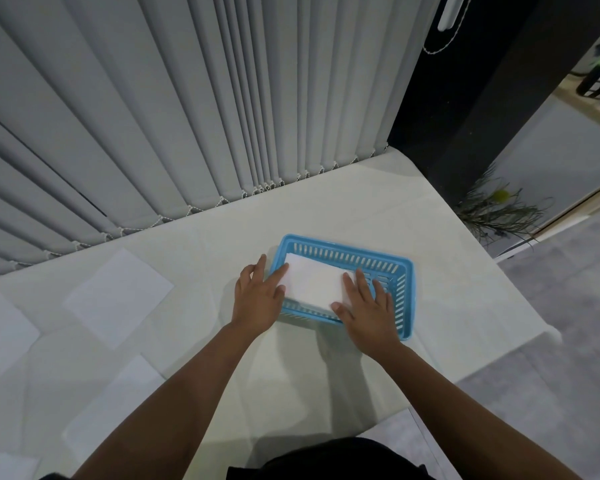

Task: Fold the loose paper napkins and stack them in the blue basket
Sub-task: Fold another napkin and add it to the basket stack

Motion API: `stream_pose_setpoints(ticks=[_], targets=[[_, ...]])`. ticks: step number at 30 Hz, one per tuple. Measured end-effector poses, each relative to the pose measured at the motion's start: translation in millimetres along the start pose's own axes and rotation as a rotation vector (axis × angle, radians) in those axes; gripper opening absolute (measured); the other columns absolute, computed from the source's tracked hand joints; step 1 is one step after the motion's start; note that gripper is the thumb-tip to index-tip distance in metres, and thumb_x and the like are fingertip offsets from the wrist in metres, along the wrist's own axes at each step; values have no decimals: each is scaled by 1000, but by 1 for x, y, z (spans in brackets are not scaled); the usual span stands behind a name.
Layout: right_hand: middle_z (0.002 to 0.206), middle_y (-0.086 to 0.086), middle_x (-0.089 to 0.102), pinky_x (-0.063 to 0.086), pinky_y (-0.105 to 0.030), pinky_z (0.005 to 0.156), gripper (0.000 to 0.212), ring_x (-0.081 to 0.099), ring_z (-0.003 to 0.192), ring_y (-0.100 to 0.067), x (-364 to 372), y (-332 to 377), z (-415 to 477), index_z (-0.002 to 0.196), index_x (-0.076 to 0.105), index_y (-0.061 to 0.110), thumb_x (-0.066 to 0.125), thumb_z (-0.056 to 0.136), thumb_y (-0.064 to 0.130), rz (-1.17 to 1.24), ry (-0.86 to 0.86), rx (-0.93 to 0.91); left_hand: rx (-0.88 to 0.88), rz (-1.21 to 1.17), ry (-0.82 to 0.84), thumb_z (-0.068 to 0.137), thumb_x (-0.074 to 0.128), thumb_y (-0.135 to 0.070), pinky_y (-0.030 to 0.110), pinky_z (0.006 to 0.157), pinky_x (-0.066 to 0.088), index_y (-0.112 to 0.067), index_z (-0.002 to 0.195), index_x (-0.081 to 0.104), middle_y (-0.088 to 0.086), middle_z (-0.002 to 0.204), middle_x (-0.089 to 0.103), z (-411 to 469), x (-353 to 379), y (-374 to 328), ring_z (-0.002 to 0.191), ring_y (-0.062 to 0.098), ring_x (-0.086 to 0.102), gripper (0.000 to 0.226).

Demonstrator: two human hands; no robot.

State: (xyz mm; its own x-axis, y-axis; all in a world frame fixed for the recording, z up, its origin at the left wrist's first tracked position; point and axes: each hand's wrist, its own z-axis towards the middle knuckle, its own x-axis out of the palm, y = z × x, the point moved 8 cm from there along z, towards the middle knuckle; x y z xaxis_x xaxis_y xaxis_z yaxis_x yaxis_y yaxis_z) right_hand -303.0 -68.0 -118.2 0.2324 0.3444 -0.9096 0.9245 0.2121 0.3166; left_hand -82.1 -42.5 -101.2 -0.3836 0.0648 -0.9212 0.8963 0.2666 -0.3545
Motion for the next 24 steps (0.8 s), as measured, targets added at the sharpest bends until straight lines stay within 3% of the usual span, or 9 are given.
stream_pose_setpoints(ticks=[5,10,14,17,21,24], targets=[[162,6,-5,-5,-49,117,64,-6,148,-30,3,-4,2,150,2,36,17,94,63,-37,13,-27,2,9,13,98,36,-33,43,115,21,-41,145,30,4,160,16,-5,3,3,139,29,17,48],[162,5,-7,-6,-46,117,72,-8,147,-29,-7,-5,0,151,3,36,25,90,68,2,8,-27,5,-47,9,94,40,-27,42,115,19,-40,147,26,4,161,12,-6,0,5,139,28,16,56],[163,-2,1,1,-42,119,72,0,148,-29,-35,-20,-6,152,8,32,33,92,63,77,-152,28,-53,-190,-36,95,39,-27,42,115,20,-36,149,20,1,161,13,-1,-8,8,140,26,16,58],[162,-11,8,7,-42,120,69,8,147,-31,-53,-43,-13,152,18,22,39,94,54,122,-283,119,-169,-461,-37,98,36,-25,40,120,16,-27,150,23,1,159,19,2,-6,13,145,22,18,53],[160,-17,10,11,-45,117,70,11,145,-37,-43,-76,-22,152,19,15,44,95,48,319,-266,285,-318,-728,65,99,33,-25,37,116,27,-22,148,29,0,154,33,-3,10,17,139,20,34,50],[157,-12,23,24,-49,115,70,27,141,-36,-25,-82,-26,152,14,17,47,96,43,719,-164,333,-387,-814,77,98,31,-21,36,101,42,-23,141,41,3,139,52,-11,16,16,120,23,53,45]])
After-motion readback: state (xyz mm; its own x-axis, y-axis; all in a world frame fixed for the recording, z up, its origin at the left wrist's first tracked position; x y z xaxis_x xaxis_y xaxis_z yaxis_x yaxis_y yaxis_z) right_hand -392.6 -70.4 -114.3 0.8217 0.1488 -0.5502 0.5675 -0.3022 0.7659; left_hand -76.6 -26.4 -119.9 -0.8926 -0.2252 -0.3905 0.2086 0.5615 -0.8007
